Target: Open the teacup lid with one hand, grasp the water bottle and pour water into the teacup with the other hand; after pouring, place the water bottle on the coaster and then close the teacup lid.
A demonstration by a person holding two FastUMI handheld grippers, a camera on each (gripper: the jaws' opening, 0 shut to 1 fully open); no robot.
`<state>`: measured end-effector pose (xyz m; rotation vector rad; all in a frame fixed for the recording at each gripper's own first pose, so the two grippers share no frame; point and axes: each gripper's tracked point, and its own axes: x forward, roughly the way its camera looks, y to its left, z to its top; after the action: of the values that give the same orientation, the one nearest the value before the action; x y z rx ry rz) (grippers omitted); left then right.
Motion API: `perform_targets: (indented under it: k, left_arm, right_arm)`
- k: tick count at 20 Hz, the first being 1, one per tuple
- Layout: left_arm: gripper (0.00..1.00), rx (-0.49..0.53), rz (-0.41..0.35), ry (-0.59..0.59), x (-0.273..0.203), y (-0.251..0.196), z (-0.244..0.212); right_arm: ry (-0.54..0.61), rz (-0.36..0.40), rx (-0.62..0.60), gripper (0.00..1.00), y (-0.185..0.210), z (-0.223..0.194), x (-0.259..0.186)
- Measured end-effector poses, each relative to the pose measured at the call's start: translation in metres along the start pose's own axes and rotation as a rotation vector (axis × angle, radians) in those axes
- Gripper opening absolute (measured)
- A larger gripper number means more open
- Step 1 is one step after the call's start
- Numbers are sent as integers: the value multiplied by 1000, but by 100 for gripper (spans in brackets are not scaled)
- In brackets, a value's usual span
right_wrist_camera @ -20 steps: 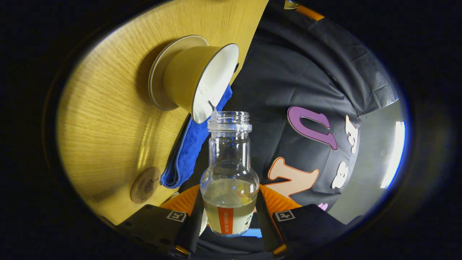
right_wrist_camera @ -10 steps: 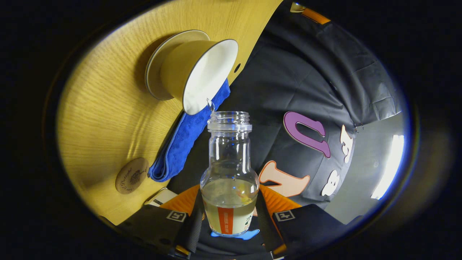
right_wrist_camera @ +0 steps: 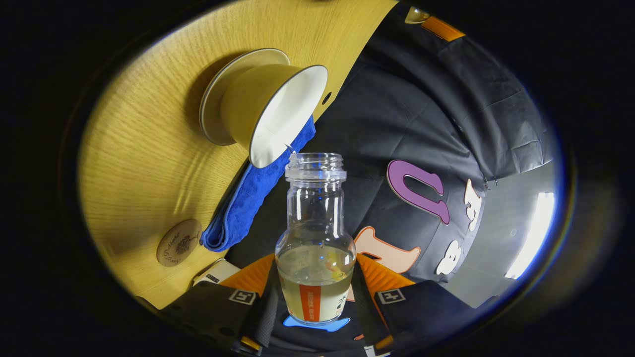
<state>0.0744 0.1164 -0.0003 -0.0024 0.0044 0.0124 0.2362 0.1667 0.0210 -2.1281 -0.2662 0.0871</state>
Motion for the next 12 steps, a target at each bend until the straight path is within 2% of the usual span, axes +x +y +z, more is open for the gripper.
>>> perform_targets:
  k: [12]
  left_arm:
    - [22, -1, 0, 0, 0, 0, 0]
  right_arm:
    - [-14, 17, 13, 72, 3, 9, -1]
